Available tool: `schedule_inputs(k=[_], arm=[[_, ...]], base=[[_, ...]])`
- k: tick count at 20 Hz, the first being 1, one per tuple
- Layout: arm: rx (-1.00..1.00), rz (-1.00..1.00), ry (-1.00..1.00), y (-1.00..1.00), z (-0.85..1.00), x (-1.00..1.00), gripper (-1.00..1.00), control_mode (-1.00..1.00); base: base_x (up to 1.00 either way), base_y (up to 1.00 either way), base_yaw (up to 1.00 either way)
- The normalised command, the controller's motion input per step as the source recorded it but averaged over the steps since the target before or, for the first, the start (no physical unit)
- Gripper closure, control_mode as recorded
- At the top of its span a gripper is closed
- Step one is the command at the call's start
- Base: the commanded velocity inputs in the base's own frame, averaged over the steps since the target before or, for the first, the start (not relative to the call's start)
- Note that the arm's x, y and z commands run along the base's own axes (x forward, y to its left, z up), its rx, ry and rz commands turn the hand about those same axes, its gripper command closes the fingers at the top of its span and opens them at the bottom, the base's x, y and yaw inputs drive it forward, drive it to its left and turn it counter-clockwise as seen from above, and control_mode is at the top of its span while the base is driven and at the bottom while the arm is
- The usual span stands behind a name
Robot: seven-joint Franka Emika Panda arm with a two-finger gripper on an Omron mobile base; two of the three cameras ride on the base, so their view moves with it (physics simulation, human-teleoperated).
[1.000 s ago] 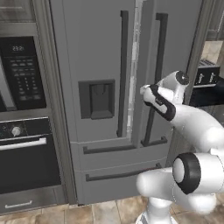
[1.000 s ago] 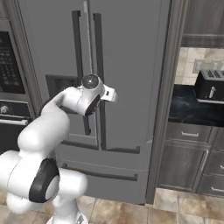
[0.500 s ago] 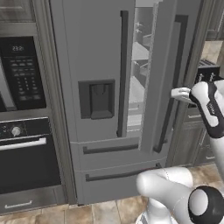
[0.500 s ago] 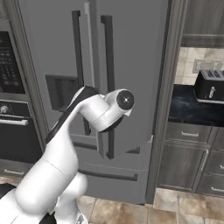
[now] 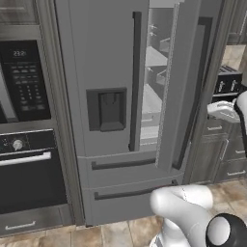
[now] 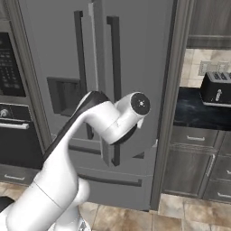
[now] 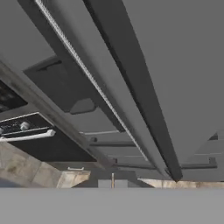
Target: Place one of the steaks on the plate and the other in the bowl. Then place the bowl in the fridge.
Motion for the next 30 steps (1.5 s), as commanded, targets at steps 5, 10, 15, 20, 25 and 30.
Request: schedule_inputs(k=[5, 10, 15, 20, 25, 30], arm=[[-0.38, -0.05, 0.12, 1.00, 0.10, -0.05, -1.00, -1.00], [-0.59, -0.02, 0.21, 0.99, -0.09, 0.09, -1.00, -1.00], [-0.75, 0.11, 0.42, 1.00, -0.29, 0.49, -1.00, -1.00], [-0.47, 0.14, 0.30, 0.27, -0.24, 0.72, -1.00, -1.00], [-0.17, 0.18, 0.06, -0.04, -0.48, 0.83, -1.00, -1.00], [-0.02, 0.38, 0.01, -0.08, -0.10, 0.83, -1.00, -1.00]], base=[[0.00, 0.00, 0.00], [0.00, 0.00, 0.00], [0.00, 0.00, 0.00], [0.00, 0.00, 0.00], [0.00, 0.00, 0.00], [0.00, 0.00, 0.00]])
